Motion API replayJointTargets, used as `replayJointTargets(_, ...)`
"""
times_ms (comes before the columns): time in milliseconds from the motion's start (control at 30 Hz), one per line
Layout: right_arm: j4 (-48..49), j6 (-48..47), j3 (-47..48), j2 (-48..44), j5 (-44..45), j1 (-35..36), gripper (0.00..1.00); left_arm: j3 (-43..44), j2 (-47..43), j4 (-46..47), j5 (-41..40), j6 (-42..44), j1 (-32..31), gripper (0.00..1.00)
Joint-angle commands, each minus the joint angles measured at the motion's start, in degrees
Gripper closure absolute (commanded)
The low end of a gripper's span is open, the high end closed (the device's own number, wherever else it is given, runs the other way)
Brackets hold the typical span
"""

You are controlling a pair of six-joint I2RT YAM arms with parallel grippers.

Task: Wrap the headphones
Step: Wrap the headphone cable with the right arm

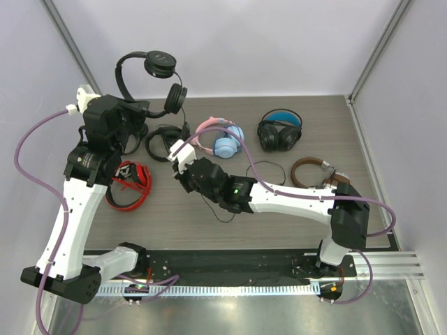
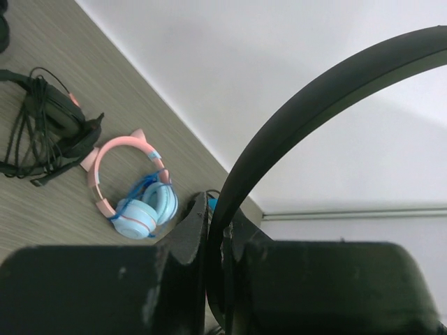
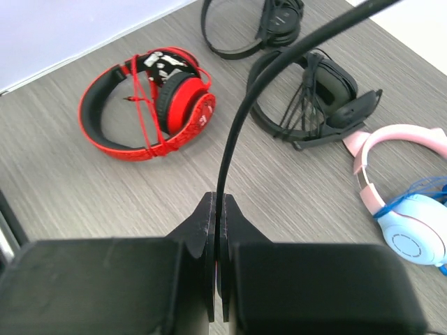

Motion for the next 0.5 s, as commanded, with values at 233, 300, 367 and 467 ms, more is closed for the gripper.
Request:
replayJointTargets(233, -1.99, -2.05, 7.11, 2.89, -1.79, 1.53, 0.99, 2.25, -0.66, 0.53, -4.33, 1.18, -0.91, 1.00)
replayJointTargets(300, -2.43, -2.23, 8.43, 3.94, -2.14, 1.89, 0.99, 1.90, -0.48, 0.52, -3.80, 0.56, -0.82, 1.00)
replayJointTargets(367, -2.69, -2.75, 9.13, 4.56, -2.15, 1.89, 0.99, 1.64, -0.40, 0.52, -2.49, -0.22, -0.82, 1.00)
replayJointTargets(467, -2.60, -3.63, 9.57, 5.88, -1.09, 1.98, 0.99, 1.28, -0.66, 0.52, -0.64, -1.19, -0.91, 1.00)
